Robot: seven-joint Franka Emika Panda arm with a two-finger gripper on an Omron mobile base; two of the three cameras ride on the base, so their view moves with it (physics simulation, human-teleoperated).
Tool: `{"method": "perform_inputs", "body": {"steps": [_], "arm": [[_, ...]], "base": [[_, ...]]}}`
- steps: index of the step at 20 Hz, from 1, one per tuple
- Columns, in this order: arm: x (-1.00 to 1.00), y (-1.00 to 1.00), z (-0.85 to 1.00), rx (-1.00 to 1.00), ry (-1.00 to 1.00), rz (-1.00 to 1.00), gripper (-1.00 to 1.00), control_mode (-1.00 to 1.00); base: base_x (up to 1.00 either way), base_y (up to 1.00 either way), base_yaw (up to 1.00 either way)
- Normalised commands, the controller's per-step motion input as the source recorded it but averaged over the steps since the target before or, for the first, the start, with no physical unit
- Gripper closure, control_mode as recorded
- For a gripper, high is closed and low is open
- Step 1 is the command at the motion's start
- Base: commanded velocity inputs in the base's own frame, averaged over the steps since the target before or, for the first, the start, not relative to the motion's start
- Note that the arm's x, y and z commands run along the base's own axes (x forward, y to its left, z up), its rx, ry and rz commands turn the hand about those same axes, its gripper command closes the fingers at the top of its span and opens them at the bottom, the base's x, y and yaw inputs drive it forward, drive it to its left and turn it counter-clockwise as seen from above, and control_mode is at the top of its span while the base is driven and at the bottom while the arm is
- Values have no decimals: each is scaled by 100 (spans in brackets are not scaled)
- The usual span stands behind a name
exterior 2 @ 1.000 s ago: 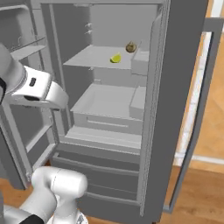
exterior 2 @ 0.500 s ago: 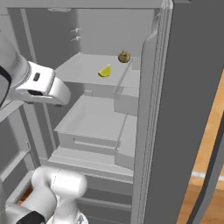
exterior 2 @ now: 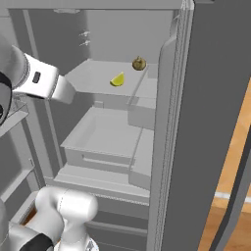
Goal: Grab a lemon wedge from the fridge and one ice cube from the ice bowl, and put them in the glass of lemonade.
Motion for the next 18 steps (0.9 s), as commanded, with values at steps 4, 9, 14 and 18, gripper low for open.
{"method": "perform_inputs", "body": {"steps": [4, 9, 14, 18], "arm": [[6, 42, 76, -21, 2, 0, -100, -100], [85, -2, -46, -16, 16, -2, -100, -100], [92, -48, -53, 0, 1, 0, -100, -100], [100, -37, -77, 1, 5, 0, -100, -100]], "base": [[0, 0, 0], [0, 0, 0], [0, 0, 0], [0, 0, 0]]}}
